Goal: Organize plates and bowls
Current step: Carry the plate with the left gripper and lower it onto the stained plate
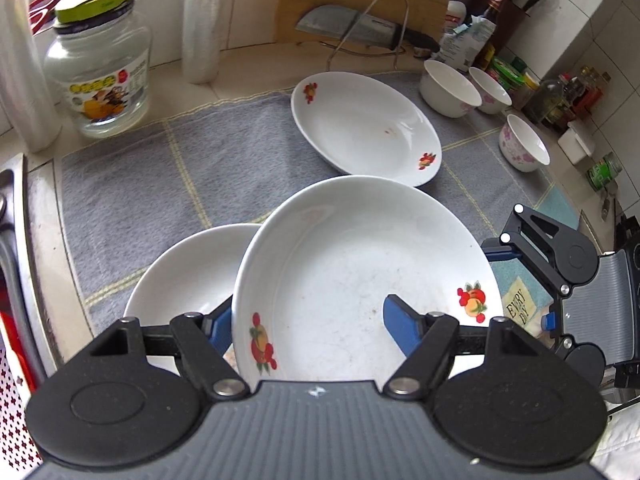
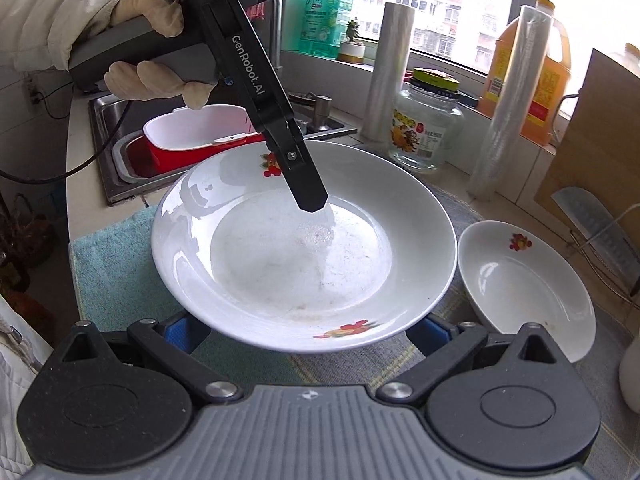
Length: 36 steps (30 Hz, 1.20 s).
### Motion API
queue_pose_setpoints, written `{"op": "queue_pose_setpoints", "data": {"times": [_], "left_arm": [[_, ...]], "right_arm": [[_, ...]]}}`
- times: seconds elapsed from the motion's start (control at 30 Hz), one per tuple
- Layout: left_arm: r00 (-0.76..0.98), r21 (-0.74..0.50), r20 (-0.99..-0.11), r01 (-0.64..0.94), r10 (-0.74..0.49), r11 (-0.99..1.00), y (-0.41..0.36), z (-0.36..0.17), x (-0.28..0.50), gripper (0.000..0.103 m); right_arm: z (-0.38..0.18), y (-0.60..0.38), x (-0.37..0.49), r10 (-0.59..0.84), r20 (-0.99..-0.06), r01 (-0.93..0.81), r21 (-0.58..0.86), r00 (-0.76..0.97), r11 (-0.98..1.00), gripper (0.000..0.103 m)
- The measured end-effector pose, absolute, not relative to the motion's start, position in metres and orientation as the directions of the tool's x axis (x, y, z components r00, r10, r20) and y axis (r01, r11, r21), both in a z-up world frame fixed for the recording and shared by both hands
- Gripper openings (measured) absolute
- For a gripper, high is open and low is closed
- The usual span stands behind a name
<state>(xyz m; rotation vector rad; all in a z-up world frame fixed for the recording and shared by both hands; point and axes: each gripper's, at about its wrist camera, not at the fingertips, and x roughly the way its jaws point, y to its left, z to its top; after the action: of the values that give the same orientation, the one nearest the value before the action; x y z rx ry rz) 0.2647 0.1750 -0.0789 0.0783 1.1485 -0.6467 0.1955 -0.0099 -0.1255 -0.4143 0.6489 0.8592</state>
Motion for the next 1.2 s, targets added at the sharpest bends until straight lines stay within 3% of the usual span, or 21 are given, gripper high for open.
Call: {"op": "queue_pose_setpoints", "data": {"times": [1.2], "left_arm": [[0.210, -0.321, -0.873, 0.431, -0.440, 0.843, 0.222, -0.123, 0.286, 0.075]], "right_arm": [[-0.138, 0.036, 0.218, 0.552, -0.736, -0.848, -0.055, 0.391, 0.527, 0.103]]}}
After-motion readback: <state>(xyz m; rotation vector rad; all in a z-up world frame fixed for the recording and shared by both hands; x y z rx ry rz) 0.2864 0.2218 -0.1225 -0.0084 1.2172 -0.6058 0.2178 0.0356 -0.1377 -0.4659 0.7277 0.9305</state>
